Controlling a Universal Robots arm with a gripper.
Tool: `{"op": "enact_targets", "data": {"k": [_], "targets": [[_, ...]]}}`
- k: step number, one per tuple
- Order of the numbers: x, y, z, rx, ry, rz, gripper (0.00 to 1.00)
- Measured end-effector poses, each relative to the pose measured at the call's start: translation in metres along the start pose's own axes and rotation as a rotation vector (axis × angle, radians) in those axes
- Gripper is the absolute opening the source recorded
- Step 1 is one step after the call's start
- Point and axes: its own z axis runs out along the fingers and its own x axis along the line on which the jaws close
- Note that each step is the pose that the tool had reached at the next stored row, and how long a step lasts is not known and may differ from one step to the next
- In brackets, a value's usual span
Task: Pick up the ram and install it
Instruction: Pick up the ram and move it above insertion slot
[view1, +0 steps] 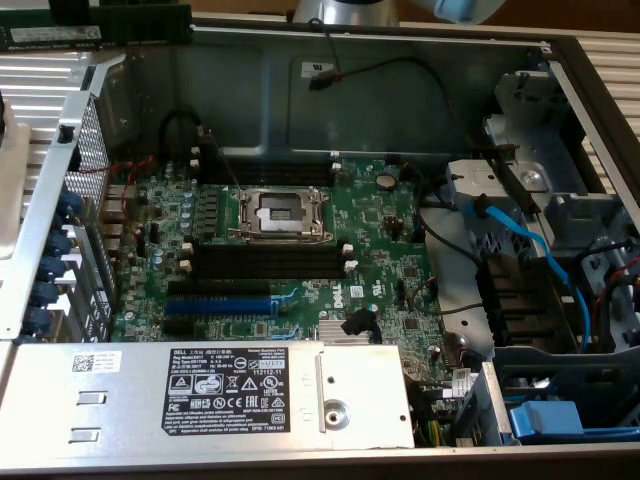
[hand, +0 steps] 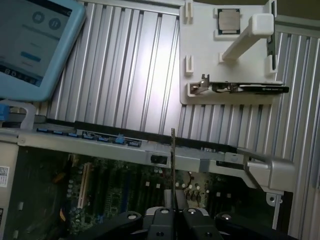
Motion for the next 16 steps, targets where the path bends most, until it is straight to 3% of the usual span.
{"op": "enact_targets", "data": {"k": [16], "targets": [[0.010, -0.0721, -0.0026, -0.0002, 0.0010, 0.000, 0.12]]}}
